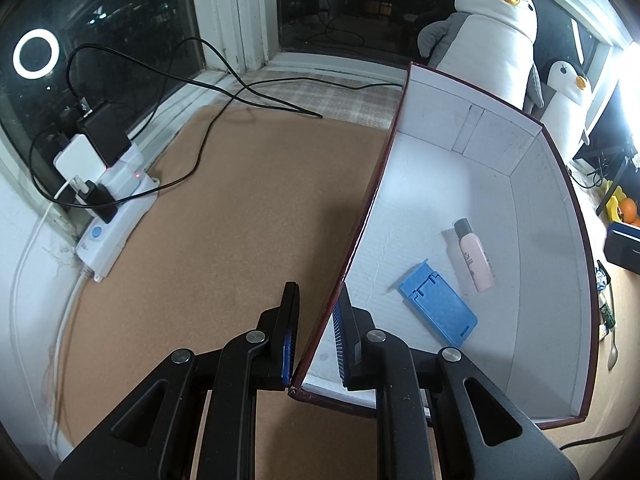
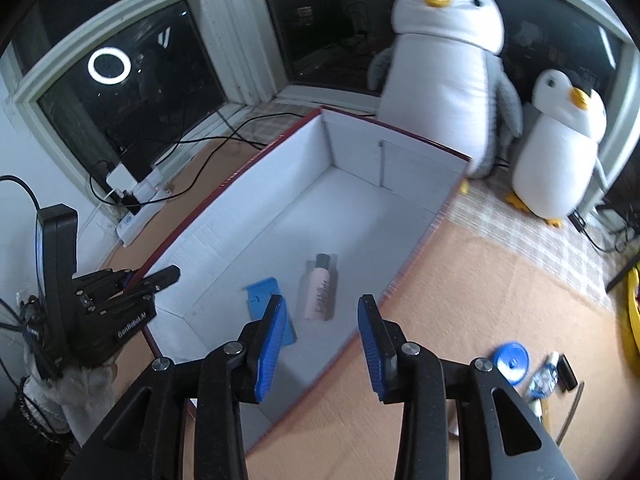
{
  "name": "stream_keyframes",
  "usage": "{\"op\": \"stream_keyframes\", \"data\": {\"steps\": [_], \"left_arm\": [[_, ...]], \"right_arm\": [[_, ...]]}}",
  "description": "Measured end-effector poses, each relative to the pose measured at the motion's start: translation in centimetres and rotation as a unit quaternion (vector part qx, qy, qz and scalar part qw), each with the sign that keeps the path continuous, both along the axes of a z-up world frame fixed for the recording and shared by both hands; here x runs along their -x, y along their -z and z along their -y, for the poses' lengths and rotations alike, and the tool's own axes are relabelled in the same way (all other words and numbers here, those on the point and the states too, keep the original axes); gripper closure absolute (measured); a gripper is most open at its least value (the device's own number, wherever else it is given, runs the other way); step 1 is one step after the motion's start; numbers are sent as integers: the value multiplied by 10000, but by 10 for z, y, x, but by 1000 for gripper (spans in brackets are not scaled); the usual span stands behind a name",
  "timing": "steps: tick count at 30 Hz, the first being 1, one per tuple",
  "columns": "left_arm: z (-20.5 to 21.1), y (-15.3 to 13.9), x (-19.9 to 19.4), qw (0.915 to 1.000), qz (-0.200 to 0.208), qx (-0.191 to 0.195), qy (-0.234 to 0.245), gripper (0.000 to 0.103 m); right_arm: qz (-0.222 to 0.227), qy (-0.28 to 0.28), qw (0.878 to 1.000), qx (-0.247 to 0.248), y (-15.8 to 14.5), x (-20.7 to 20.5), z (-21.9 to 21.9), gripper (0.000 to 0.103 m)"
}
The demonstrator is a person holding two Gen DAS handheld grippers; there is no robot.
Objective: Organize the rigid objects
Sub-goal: 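Move the right tool to the white charger plug and grasp it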
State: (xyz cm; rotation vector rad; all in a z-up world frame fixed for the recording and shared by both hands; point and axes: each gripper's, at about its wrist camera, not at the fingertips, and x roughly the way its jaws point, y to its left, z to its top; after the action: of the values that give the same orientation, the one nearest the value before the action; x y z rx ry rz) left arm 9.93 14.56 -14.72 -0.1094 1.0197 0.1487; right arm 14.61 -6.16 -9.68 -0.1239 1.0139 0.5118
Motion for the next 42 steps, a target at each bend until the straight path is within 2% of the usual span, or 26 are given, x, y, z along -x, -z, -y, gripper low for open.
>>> {"op": "stream_keyframes", "data": {"steps": [11, 19, 30, 42], "left_arm": [[4, -6, -5, 9999, 26, -110, 83, 88], [8, -7, -13, 9997, 4, -221, 128, 88], [13, -8, -17, 9993, -20, -346, 125, 89], [13, -8, -18, 9994, -17, -332, 113, 89]], "right_arm": [[-130, 779, 9969, -23, 10, 13, 80, 69], [-511, 1344, 9895, 136, 41, 13, 135, 68], [-980, 1415, 9843, 384, 86, 7, 138, 68], [-1253, 1365, 9805, 663, 110, -7, 132, 68]]}}
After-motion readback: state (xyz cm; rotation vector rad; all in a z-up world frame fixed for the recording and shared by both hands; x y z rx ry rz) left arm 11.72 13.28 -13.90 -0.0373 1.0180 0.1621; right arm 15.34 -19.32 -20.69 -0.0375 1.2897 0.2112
